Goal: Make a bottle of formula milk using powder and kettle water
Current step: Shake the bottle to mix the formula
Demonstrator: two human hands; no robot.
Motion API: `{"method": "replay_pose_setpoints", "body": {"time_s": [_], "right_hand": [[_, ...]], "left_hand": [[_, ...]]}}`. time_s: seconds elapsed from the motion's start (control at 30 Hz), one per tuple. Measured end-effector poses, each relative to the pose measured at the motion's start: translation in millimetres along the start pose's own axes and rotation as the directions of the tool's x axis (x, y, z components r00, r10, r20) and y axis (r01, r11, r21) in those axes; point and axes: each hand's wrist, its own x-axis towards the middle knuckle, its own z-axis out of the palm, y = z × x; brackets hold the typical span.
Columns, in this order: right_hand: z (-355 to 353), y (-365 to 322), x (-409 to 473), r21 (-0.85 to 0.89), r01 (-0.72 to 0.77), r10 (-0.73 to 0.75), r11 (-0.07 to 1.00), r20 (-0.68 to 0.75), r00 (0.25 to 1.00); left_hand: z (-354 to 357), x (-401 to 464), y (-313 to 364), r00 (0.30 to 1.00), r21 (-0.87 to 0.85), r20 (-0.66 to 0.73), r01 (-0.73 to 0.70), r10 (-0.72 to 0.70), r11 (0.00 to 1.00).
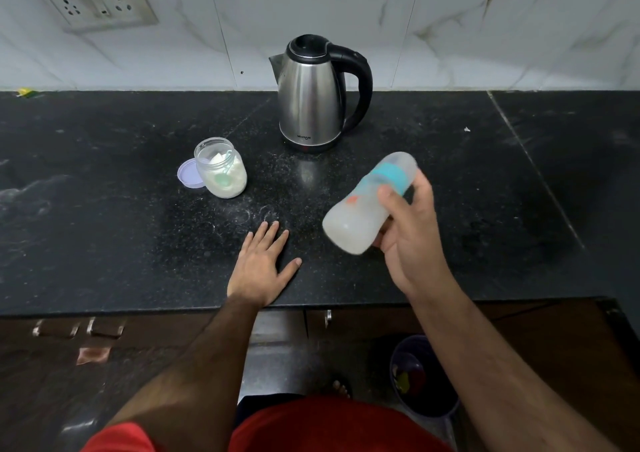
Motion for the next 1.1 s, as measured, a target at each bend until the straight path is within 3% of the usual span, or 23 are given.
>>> {"method": "replay_pose_setpoints", "body": {"time_s": [0.07, 0.17, 0.23, 0.4, 0.6, 0.77, 0.93, 1.1], "right_hand": [[-0.7, 0.8, -0.3, 0.000, 0.003, -0.003, 1.000, -0.016, 1.000], [-1.6, 6.4, -8.1, -0.139, -0.066, 0.087, 0.988, 0.151, 0.985], [-2.3, 5.6, -9.7, -0.172, -0.073, 0.104, 0.982, 0.181, 0.978], [-1.9, 0.6, 0.1, 0.050, 0.001, 0.001, 0.999, -0.048, 0.999], [-0.4, 12.1, -10.7, -0.142, -0.062, 0.082, 0.988, 0.137, 0.987], [3.5, 7.6, -1.2, 0.032, 0.004, -0.002, 0.999, -0.078, 0.997], [3.3, 15.6, -13.4, -0.161, -0.064, 0.085, 0.985, 0.123, 0.989], [0.1, 8.1, -2.6, 0.012, -0.003, 0.004, 1.000, -0.083, 0.997]], "left_hand": [[0.2, -0.2, 0.1, 1.000, -0.005, -0.003, -0.001, 0.001, 1.000], [-1.4, -0.4, 0.4, 1.000, 0.000, 0.011, 0.000, 0.000, 1.000], [-1.5, -0.5, 0.4, 1.000, -0.003, 0.013, 0.001, -0.001, 1.000], [2.0, -0.4, -0.7, 1.000, -0.002, -0.004, 0.002, -0.002, 1.000], [0.4, 0.0, -0.7, 1.000, -0.004, 0.014, 0.000, 0.000, 1.000], [1.4, 0.2, -0.9, 1.000, -0.004, -0.006, 0.000, 0.000, 1.000], [-0.2, 0.5, -0.7, 1.000, -0.004, 0.010, -0.010, 0.010, 1.000], [1.1, 0.3, -0.4, 1.000, -0.008, -0.008, -0.002, 0.002, 1.000]]}}
